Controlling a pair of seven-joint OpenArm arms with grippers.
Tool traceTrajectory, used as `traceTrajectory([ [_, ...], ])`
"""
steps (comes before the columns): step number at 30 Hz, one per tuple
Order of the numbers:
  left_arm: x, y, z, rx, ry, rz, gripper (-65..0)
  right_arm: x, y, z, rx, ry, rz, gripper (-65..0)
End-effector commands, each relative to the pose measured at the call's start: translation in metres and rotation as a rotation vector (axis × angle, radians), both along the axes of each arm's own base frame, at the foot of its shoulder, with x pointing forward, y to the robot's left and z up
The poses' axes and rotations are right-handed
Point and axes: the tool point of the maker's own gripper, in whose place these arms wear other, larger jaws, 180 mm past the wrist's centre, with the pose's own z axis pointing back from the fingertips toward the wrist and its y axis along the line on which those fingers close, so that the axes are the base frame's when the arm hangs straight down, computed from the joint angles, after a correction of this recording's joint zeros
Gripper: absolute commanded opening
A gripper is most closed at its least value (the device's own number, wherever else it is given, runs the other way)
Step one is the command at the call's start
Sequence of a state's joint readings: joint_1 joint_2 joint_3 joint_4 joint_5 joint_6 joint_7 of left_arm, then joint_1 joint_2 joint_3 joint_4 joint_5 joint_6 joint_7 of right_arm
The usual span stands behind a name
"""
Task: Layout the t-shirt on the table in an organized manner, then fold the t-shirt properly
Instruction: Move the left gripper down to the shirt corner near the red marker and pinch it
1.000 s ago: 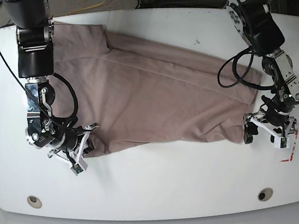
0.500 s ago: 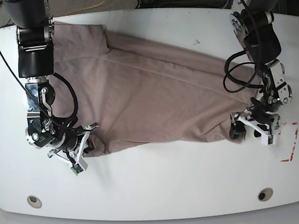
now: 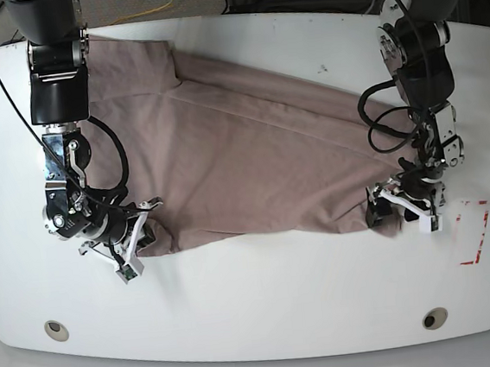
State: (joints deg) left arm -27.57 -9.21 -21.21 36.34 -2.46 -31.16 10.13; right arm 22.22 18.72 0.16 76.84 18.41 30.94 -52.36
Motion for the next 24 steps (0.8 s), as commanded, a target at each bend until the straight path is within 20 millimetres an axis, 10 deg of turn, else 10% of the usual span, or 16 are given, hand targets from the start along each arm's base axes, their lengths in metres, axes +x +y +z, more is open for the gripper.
traceTrajectory([
  [1, 0.010, 0.007, 0.013, 0.014, -0.030, 0.015, -8.6, 0.015, -0.003, 0.024, 0.011, -0.072, -0.004, -65.0],
  [17, 0.026, 0.007, 0.032, 0.012, -0.070, 0.015, -9.2, 0.014, -0.003, 0.024, 0.011, -0.071, -0.004, -65.0],
  [24, 0.027, 0.006, 0.033, 0.011, -0.073, 0.016, -22.1, 0.014, -0.003, 0.024, 0.013, -0.071, -0.004, -65.0],
])
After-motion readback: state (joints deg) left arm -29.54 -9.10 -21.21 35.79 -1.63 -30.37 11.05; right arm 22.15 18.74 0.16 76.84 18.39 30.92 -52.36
